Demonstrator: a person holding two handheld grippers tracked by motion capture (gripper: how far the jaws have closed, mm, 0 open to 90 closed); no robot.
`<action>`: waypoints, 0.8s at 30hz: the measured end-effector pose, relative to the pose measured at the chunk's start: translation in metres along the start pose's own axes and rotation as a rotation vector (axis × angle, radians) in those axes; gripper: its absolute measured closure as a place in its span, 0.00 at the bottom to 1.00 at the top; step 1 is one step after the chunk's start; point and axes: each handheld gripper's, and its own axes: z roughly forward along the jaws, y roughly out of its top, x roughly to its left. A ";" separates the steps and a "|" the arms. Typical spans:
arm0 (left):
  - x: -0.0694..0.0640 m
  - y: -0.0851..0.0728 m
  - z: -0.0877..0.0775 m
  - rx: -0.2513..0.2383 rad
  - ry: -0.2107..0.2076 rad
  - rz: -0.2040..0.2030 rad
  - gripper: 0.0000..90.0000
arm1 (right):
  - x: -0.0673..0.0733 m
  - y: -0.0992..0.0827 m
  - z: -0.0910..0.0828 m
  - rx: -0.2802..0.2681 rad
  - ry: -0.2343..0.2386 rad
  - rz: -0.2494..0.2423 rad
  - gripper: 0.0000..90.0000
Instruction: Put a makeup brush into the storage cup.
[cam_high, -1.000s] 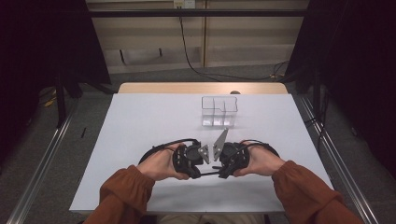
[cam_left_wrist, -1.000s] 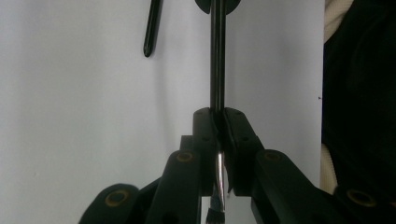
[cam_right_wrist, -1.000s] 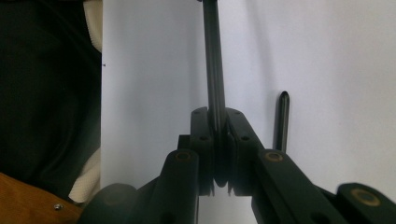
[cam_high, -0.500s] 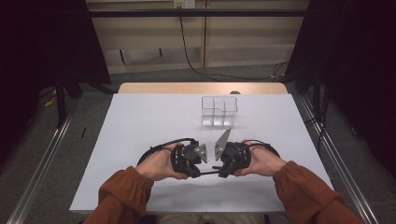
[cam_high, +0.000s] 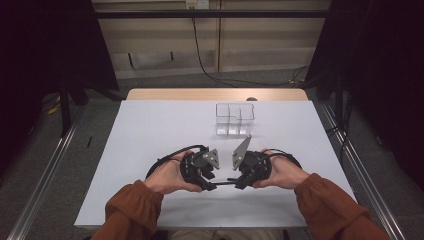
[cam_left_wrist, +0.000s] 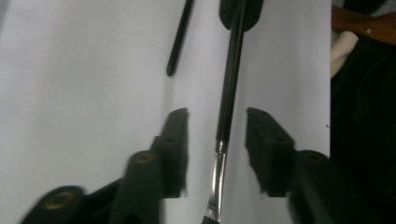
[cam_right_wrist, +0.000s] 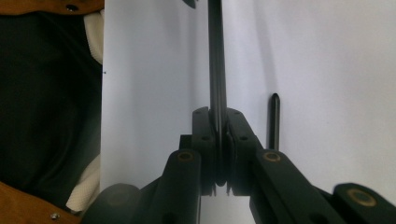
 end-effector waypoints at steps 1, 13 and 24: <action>0.001 -0.001 0.000 -0.004 0.002 -0.002 0.54 | 0.000 -0.001 0.000 -0.003 -0.005 0.006 0.94; 0.010 -0.025 -0.011 -0.141 0.072 -0.109 0.16 | -0.002 -0.013 -0.006 -0.049 0.009 0.074 0.94; 0.014 -0.049 -0.028 -0.260 0.130 -0.192 0.06 | -0.004 -0.028 -0.014 -0.125 -0.010 0.125 0.94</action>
